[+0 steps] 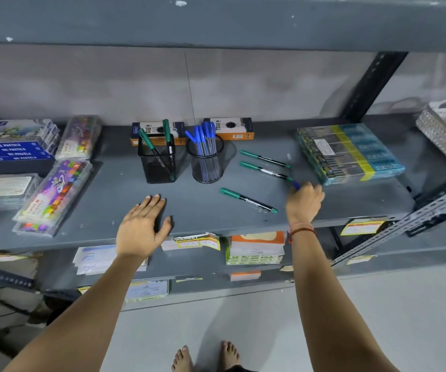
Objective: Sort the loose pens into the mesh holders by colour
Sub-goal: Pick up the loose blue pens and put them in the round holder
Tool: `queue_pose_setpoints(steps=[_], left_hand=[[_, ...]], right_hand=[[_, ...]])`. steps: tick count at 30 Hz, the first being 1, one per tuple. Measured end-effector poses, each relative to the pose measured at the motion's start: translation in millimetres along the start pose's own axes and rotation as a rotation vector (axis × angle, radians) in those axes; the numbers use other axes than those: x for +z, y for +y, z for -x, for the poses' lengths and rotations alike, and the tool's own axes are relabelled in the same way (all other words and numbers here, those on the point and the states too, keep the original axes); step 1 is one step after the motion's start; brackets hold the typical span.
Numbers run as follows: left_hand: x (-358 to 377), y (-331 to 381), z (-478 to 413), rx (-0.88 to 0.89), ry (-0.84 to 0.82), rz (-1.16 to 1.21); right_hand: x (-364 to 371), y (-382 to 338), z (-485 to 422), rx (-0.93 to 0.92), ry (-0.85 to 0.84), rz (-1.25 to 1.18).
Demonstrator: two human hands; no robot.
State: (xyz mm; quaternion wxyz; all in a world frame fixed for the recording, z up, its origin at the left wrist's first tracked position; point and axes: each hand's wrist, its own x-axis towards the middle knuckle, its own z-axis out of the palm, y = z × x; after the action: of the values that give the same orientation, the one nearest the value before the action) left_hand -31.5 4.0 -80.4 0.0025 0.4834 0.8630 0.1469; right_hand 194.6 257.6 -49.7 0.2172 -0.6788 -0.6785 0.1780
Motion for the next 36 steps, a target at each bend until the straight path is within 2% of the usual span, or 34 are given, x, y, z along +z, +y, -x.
queue_pose_setpoints(steps=[5,9,14,16,18,21,23,27,30,36], left_hand=[[-1,0,0,0.008,-0.01,-0.008],[0,-2,1,0.005,-0.011,-0.003],[1,-2,1,-0.001,-0.016,-0.021],[1,-2,1,-0.01,-0.014,-0.022],[1,-2,1,-0.017,-0.017,-0.018],[1,-3,1,-0.019,-0.015,-0.014],[0,-3,1,-0.014,-0.014,-0.018],[1,-3,0,-0.011,-0.015,-0.013],[2,-4,0,-0.014,-0.018,-0.01],[1,-2,0,-0.008,-0.02,-0.002]], right_hand=[[-7,1,4,0.021,0.033,-0.035],[-28,-16,6,0.057,0.165,-0.249],[-62,-78,10,-0.3,0.209,-0.59],[-69,-108,17,-0.403,0.2,-0.736],[-69,-135,22,-0.486,0.216,-0.783],[-58,-170,23,-0.654,0.181,-0.638],[-43,-185,21,-0.768,0.104,-0.444],[-10,-192,24,-0.842,-0.062,-0.045],[9,-192,27,-0.822,-0.162,0.012],[11,-192,31,-0.809,-0.207,-0.015]])
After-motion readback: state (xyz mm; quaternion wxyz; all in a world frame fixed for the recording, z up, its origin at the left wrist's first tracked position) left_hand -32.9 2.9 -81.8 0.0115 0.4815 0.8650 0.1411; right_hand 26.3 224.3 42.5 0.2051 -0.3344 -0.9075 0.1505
